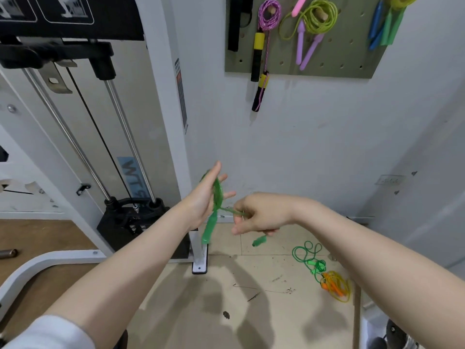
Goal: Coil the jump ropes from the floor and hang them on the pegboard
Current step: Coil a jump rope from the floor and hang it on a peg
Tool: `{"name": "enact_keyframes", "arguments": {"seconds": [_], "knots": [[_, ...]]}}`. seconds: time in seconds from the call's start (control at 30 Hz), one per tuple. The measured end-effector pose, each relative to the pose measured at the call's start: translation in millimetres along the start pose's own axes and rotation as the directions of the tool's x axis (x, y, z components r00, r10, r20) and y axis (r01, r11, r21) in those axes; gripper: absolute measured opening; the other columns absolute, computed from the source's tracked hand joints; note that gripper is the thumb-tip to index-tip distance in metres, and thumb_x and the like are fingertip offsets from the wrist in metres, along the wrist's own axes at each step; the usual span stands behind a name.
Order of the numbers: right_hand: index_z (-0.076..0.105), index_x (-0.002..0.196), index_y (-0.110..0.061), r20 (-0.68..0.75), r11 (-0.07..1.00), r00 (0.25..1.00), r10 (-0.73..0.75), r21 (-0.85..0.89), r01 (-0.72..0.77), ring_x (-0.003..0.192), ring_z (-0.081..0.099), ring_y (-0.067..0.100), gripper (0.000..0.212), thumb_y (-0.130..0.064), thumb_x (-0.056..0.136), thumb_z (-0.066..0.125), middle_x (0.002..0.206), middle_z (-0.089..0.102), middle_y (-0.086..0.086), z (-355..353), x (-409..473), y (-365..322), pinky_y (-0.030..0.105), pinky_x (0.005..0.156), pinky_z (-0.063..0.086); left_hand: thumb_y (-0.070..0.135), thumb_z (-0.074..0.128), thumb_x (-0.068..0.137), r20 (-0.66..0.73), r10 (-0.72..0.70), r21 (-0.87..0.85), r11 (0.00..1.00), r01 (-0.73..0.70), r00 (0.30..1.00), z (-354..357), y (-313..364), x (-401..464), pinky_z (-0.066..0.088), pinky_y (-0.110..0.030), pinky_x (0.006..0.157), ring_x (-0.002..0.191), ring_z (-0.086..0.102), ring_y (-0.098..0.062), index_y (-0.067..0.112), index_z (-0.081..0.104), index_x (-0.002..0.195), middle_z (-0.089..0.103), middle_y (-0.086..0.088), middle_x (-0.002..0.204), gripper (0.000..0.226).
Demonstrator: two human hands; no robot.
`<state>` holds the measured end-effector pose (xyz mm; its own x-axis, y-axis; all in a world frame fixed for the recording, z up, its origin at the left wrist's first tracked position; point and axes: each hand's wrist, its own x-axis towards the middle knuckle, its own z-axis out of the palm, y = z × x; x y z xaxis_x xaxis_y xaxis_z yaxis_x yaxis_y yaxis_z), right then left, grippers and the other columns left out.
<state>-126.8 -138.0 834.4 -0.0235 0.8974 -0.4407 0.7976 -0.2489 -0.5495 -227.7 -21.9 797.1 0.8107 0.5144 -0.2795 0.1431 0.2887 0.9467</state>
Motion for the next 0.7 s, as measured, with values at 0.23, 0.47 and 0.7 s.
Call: {"name": "enact_keyframes", "arguments": {"seconds": [0.23, 0.47, 0.7], "knots": [[0.059, 0.067, -0.011, -0.583, 0.951, 0.810, -0.064, 0.211, 0.227, 0.043, 0.033, 0.003, 0.022, -0.022, 0.080, 0.071, 0.046, 0.040, -0.011, -45.4, 0.5, 0.5, 0.016, 0.046, 0.028, 0.072, 0.004, 0.082, 0.398, -0.172, 0.172, 0.979, 0.111, 0.901, -9.7, -6.7, -29.2, 0.049, -0.027, 0.070, 0.041, 0.052, -0.015, 0.003, 0.059, 0.117, 0.062, -0.008, 0.057, 0.095], [0.056, 0.060, -0.018, -0.430, 0.882, 0.901, 0.053, 0.444, 0.160, 0.036, 0.030, 0.001, 0.036, -0.012, 0.094, 0.047, 0.042, 0.040, -0.009, 6.4, 21.9, 12.3, 0.014, 0.040, 0.026, 0.071, 0.018, 0.078, 0.447, 0.212, -0.310, 0.948, -0.072, 0.869, -8.4, 20.5, -36.1, 0.048, -0.028, 0.069, 0.051, 0.056, -0.021, 0.000, 0.057, 0.119, 0.069, -0.009, 0.071, 0.091], [0.060, 0.098, -0.009, -0.268, 0.999, 0.963, -0.037, 0.009, 0.041, 0.040, 0.047, 0.004, 0.020, -0.024, 0.096, 0.047, 0.055, 0.049, -0.006, 18.4, 15.5, -14.0, 0.022, 0.052, 0.039, 0.057, 0.013, 0.093, -0.010, 0.157, -0.074, 0.985, -0.158, 0.988, -2.2, 15.5, -20.3, 0.027, -0.038, 0.109, 0.111, 0.059, -0.013, 0.014, 0.010, 0.149, 0.045, 0.002, 0.142, 0.070]]}}
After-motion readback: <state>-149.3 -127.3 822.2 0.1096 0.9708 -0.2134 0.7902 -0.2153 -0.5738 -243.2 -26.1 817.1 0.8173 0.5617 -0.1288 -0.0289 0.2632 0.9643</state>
